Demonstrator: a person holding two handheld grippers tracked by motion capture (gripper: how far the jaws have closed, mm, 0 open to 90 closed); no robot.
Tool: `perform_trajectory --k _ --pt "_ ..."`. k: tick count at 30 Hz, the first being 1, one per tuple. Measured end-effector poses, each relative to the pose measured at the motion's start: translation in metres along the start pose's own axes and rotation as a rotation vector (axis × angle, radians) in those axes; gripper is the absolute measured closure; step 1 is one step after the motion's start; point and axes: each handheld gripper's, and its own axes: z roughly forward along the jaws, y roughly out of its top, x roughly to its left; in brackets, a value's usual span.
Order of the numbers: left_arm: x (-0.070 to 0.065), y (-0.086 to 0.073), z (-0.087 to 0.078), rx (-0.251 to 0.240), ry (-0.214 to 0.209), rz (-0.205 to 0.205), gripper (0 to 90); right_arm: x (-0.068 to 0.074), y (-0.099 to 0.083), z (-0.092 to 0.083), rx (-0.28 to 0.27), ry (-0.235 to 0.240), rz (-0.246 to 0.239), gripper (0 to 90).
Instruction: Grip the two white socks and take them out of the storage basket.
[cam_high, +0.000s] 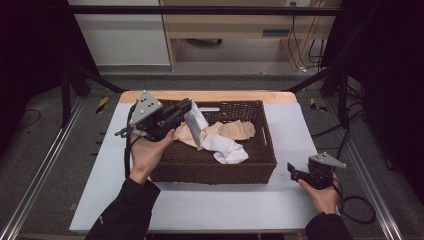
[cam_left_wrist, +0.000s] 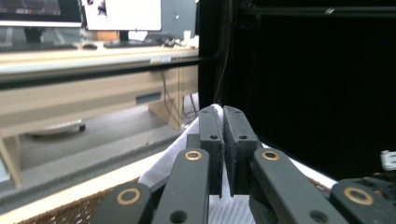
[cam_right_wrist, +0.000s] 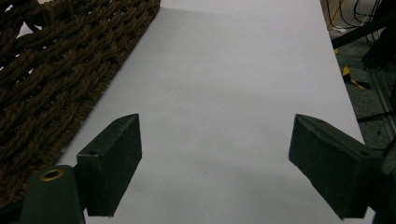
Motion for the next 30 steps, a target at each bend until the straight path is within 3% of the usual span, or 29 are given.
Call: perform_trajectory --k 16,23,30 --pt "-0.043 0.014 -0.051 -0.070 -0.088 0.066 86.1 0.000 0.000 -0.001 -0.004 -0.002 0.002 17.3" --pt "-0.056 0.002 -0.069 -0.035 -0.118 0.083 86.0 0.000 0.000 -0.002 -0.005 -0.002 0.004 17.3" --pt "-0.064 -0.024 -0.080 0.019 -0.155 0.066 86.0 0.000 0.000 -0.003 -0.009 -0.002 0.004 17.3"
